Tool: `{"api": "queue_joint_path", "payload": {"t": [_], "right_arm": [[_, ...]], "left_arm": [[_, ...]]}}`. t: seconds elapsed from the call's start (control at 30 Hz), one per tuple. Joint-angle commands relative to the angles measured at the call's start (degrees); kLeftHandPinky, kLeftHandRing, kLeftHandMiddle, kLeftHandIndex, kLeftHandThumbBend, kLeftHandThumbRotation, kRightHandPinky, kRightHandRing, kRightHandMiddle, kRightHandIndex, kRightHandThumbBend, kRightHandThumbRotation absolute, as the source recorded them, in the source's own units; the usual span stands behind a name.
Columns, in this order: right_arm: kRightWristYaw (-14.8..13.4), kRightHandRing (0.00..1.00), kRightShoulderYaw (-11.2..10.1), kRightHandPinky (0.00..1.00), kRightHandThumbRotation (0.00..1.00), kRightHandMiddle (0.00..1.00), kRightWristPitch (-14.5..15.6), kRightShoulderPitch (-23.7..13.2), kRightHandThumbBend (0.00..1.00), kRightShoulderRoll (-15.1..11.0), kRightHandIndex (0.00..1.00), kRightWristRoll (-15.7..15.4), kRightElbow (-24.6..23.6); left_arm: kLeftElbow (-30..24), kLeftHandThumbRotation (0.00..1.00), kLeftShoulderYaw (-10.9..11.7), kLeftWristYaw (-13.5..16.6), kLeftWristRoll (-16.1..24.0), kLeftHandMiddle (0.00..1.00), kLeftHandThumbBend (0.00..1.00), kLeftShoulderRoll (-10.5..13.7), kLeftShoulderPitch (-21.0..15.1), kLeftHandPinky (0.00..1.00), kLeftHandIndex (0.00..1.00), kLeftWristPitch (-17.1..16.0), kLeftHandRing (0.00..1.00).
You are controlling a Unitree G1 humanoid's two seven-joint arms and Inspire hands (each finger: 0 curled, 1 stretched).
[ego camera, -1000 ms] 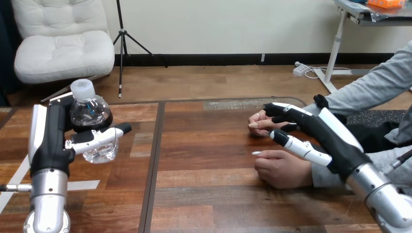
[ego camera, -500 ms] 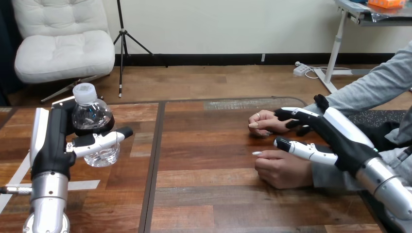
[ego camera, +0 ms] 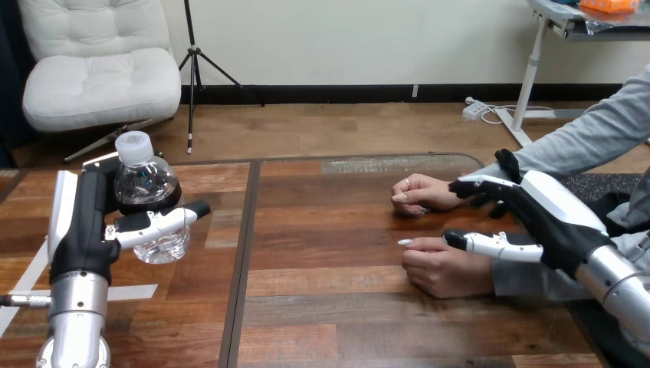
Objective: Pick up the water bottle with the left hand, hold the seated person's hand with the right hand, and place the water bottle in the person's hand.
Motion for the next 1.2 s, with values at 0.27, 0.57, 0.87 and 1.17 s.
{"api": "queue_joint_path", "payload": {"t": [0.27, 0.57, 0.87, 1.17], "right_arm": [[-4.2, 0.77, 2.5, 0.65, 0.75, 0.81, -0.8, -8.1, 0.77, -3.2, 0.81, -1.4, 5.5], [-4.0, 0.77, 3.4, 0.65, 0.72, 0.82, -0.8, -9.9, 0.74, -4.0, 0.82, -1.6, 8.9], [-3.3, 0.78, 4.8, 0.66, 0.73, 0.82, 0.3, -11.0, 0.74, -5.1, 0.83, -2.3, 10.1], [-2.6, 0.79, 5.8, 0.67, 0.74, 0.83, 0.4, -11.2, 0.75, -5.9, 0.83, -2.3, 10.1]], "left_arm": [[-3.1, 0.00, 0.4, 0.3, -0.8, 0.39, 0.87, -0.1, -2.9, 0.30, 0.40, -1.1, 0.34], [-2.5, 0.00, 0.5, 0.5, -0.6, 0.39, 0.87, 0.0, -2.9, 0.30, 0.40, -1.7, 0.35], [-3.4, 0.00, 0.6, 0.7, -0.7, 0.40, 0.87, -0.3, -2.6, 0.30, 0.40, -0.3, 0.35], [-3.8, 0.00, 0.7, 0.8, -0.5, 0.40, 0.86, -0.2, -2.3, 0.30, 0.40, 0.0, 0.35]]}}
